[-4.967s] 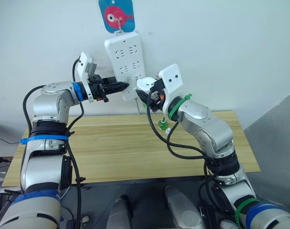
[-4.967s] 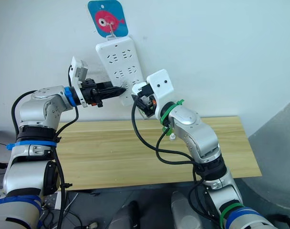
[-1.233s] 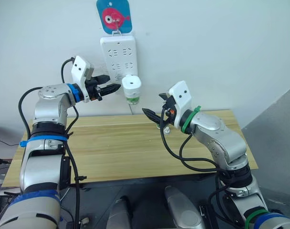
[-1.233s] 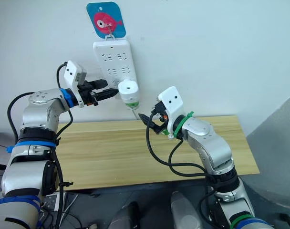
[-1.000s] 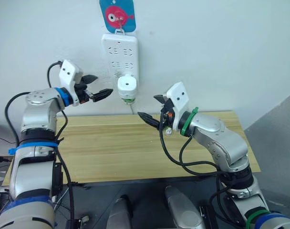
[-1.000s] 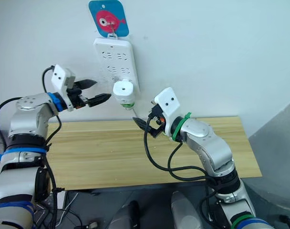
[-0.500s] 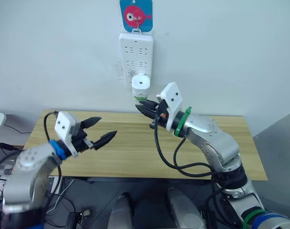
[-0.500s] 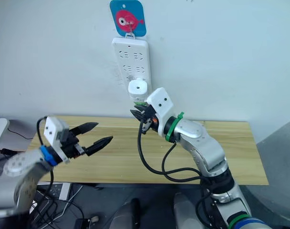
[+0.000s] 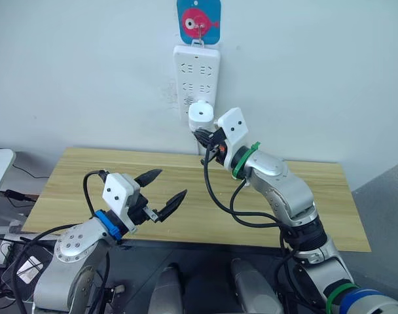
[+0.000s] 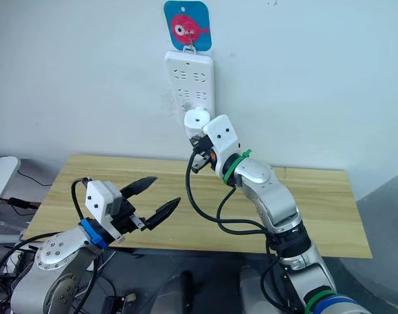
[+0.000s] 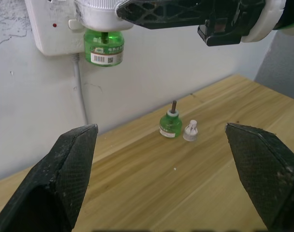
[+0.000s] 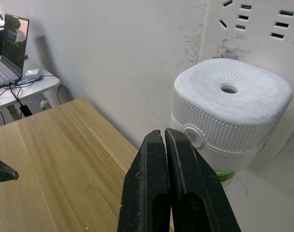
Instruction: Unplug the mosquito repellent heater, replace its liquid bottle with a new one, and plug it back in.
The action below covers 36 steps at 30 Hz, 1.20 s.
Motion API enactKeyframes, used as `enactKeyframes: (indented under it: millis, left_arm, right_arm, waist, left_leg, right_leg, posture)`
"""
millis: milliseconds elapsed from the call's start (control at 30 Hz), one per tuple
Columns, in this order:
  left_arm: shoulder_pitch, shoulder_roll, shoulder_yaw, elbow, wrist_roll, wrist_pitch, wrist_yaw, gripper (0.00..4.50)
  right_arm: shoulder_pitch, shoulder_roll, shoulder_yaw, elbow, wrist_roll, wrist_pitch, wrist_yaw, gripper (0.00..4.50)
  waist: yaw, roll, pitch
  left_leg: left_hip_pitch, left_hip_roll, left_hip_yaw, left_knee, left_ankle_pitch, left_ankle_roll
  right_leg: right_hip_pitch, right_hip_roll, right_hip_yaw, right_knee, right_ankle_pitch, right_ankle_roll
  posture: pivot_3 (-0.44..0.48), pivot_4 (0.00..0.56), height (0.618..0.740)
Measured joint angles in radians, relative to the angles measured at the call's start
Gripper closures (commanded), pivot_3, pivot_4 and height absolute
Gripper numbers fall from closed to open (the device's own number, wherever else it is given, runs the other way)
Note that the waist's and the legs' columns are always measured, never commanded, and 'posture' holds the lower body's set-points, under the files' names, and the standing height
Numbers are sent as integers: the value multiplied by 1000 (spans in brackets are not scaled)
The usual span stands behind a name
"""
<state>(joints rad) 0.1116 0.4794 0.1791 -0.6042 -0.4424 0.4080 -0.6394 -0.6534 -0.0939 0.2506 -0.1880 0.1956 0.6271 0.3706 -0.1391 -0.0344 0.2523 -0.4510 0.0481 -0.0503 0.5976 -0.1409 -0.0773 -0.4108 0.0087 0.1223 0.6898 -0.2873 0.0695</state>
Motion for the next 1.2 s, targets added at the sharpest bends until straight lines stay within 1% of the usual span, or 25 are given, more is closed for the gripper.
enactKeyframes:
  millis: [367,933,1000,1100,1200]
  left_arm:
    - [-11,2,-36,9,-2,2,20,0]
    - [-28,3,-38,10,-12,4,38,0]
    - [-28,3,-41,14,-13,3,38,0]
    - [-26,12,-43,30,-17,3,25,0]
    - [-26,83,-44,90,20,-17,-11,0]
  right_arm:
    - [0,11,-26,7,-11,8,-26,4396]
    - [-3,52,-36,38,-15,19,-95,4396]
    - [-3,36,-39,36,-6,27,-80,4396]
    - [17,-34,-56,-19,40,47,0,4396]
    - [67,-140,-48,-130,96,68,115,4396]
  waist:
    - [0,0,0]
    - [0,0,0]
    - [0,0,0]
    - [1,0,0]
    - [-1,0,0]
  left_leg:
    - [0,0,0,0,0,0]
    - [0,0,0,5,0,0]
    - [0,0,0,5,0,0]
    - [-1,0,0,4,0,0]
    - [0,0,0,-1,0,0]
  right_leg:
    - [0,0,0,-1,0,0]
    - [2,0,1,-1,0,0]
    - [3,0,1,-2,0,0]
    - [3,0,1,-4,0,0]
    - [2,0,0,-6,0,0]
  posture:
    - [-124,212,740]
    - [-131,213,740]
    - [-134,209,740]
    - [-139,200,740]
    - [-140,189,740]
